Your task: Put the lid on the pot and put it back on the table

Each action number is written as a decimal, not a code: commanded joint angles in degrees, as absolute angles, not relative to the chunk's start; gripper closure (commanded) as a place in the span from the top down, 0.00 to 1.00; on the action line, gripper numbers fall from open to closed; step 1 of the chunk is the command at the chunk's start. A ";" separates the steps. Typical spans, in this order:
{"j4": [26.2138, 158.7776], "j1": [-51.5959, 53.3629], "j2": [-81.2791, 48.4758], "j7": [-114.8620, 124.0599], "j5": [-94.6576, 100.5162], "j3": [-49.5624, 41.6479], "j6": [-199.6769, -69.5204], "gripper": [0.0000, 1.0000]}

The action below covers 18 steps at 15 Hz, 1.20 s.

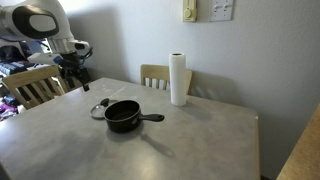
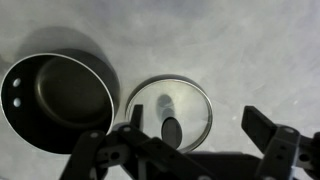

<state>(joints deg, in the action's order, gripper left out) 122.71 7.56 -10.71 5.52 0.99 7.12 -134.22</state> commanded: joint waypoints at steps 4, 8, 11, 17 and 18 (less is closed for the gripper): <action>119.49 8.00 -16.82 12.79 1.50 5.44 -141.87 1.00; 113.42 7.86 -23.83 10.06 0.86 5.44 -143.58 1.00; 107.94 7.72 -29.07 6.79 0.91 5.76 -143.26 1.00; 98.86 7.50 -37.32 -3.06 1.79 6.90 -140.71 1.00; 97.88 7.73 -38.20 -4.14 2.17 6.87 -139.86 1.00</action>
